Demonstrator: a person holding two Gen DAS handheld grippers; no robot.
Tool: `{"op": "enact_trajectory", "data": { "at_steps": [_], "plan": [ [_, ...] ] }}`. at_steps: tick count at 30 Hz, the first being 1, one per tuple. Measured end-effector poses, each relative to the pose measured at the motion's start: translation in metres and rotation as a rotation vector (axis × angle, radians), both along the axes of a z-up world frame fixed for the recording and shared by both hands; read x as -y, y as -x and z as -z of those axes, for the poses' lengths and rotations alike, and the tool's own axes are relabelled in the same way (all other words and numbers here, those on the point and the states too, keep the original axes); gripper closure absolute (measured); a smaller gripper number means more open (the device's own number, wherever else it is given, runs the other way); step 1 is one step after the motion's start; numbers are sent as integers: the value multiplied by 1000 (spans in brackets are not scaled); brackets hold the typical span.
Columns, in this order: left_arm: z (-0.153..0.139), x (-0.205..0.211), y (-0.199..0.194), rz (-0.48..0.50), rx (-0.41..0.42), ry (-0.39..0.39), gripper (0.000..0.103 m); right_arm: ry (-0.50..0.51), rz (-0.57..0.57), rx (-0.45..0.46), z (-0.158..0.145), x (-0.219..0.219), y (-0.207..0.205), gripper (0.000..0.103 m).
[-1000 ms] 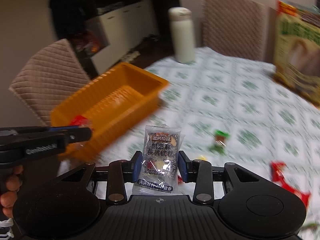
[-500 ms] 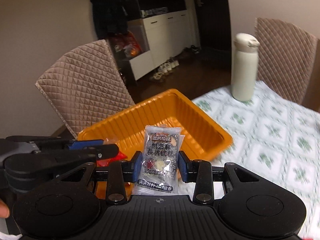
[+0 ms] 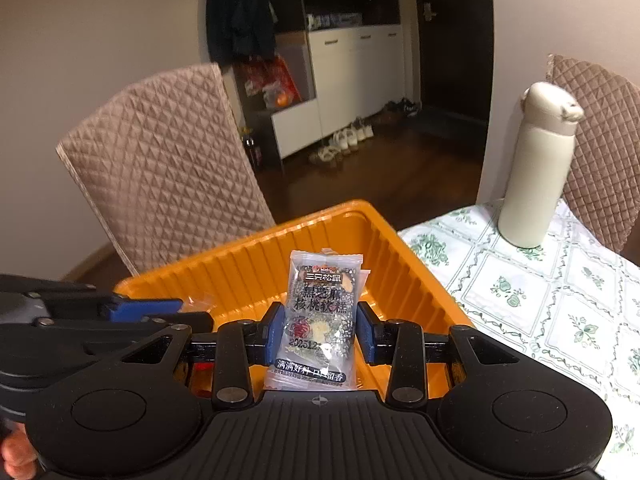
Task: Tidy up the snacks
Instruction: 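Carry both snacks over the orange tray and open both tools to release them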
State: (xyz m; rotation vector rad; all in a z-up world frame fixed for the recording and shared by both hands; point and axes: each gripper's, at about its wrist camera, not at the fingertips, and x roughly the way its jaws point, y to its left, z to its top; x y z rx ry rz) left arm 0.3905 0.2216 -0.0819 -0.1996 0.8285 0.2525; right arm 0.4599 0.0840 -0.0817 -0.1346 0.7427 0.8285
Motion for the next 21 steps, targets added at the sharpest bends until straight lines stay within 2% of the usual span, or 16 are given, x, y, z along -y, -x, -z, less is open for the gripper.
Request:
{"op": "enact_trajectory", "data": {
  "at_steps": [7,16,19,21],
  "plan": [
    [10,-1,-8,12,-23,8,85,68,-14,-18,23,-11,-10,64],
    [14,0,-13,22,-38,11,85,87,-3,-24,32,-10,-14,63],
    [16,1,-14,26,-42,16,85,76,16,-19,31,-6,-13,59],
    [16,3,-14,32,-44,13,85,57,25,-25,29,-1,-13,51]
  ]
}}
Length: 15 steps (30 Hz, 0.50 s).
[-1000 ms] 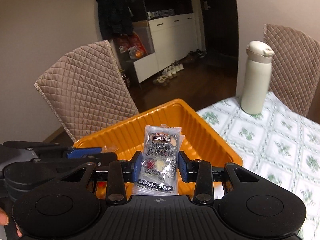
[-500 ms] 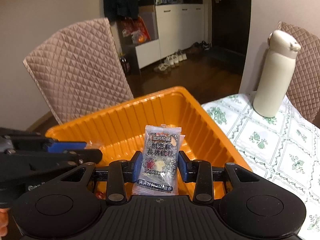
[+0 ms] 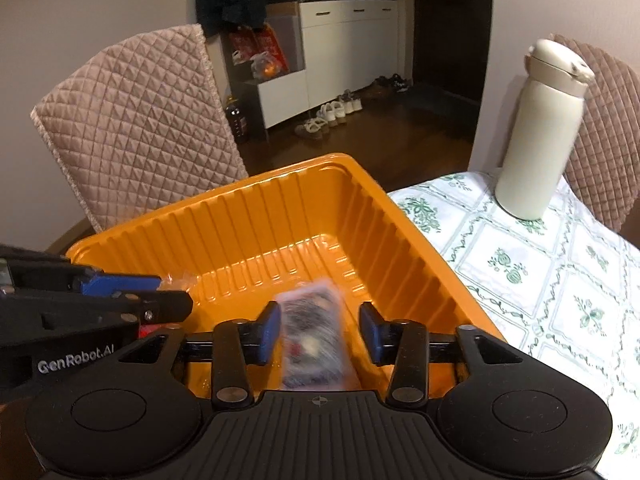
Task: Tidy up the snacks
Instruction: 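Carry both snacks over the orange tray and open both tools to release them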
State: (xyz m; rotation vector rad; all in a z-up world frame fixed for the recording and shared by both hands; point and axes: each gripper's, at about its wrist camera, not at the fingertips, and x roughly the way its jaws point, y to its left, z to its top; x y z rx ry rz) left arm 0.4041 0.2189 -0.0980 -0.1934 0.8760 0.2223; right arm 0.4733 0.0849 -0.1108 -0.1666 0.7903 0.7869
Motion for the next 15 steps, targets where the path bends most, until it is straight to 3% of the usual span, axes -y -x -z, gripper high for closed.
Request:
{"op": "enact_trajectory", "data": {
  "at_steps": [15],
  "plan": [
    [-8,8,3,27,36,20,84,-52,34,11,-18,28,10,50]
  ]
}}
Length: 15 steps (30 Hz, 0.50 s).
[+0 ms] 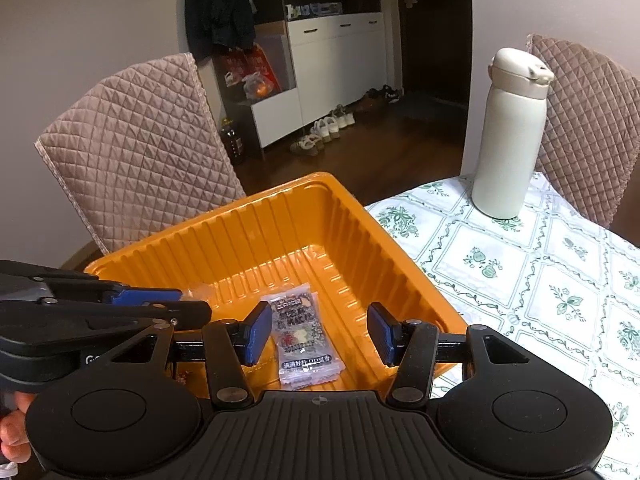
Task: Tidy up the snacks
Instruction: 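Carry both snacks over the orange tray and open both tools to release them, then move both tools back over the table toward the remaining snacks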
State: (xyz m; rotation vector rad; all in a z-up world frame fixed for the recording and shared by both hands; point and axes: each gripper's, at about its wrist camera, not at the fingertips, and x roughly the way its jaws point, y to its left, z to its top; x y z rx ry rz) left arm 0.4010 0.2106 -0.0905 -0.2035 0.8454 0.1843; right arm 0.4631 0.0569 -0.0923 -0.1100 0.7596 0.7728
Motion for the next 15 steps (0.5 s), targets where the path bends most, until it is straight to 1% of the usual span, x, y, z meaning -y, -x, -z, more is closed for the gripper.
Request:
{"op": "enact_trajectory", "data": {
  "at_steps": [2,4,9,15],
  "plan": [
    [-1,2,2,1,0,-9,81,-10,4,0,-2,4,3,50],
    [-3,3,7,5,-2,-2,79,-22,10,-3,-4,8,7,50],
    [-12,8,28,22,2,-6,79,-68,31,-14,-11,20,23,50],
    [-28,16,56,51,28,-13,77,-130,75,-36,-21,41,47,50]
  ]
}}
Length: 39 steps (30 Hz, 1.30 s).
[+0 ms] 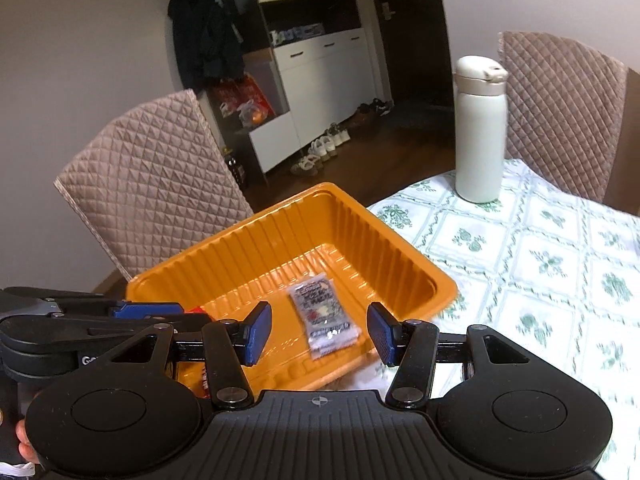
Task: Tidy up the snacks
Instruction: 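Move both tools back over the table toward the remaining snacks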
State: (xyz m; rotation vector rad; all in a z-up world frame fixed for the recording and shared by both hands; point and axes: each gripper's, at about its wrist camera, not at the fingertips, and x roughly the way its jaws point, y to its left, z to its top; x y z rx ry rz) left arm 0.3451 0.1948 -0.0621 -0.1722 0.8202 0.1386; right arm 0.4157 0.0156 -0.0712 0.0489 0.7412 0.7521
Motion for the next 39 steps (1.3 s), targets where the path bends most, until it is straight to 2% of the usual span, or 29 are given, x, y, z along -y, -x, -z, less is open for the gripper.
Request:
{"op": "enact_trajectory", "data": {
  "at_steps": [8,13,26,39],
  "plan": [
    [-20,22,36,63,29,19,77,-50,60,-4,-15,32,42,50],
    [-22,41,57,109,28,20,77,-82,101,-22,-21,56,72,49],
    [-10,91,95,219,-26,26,76,-61,219,-74,-20,121,139,49],
    [6,144,103,332,-69,9,75,-10,374,-146,-6,188,180,49]
  ]
}}
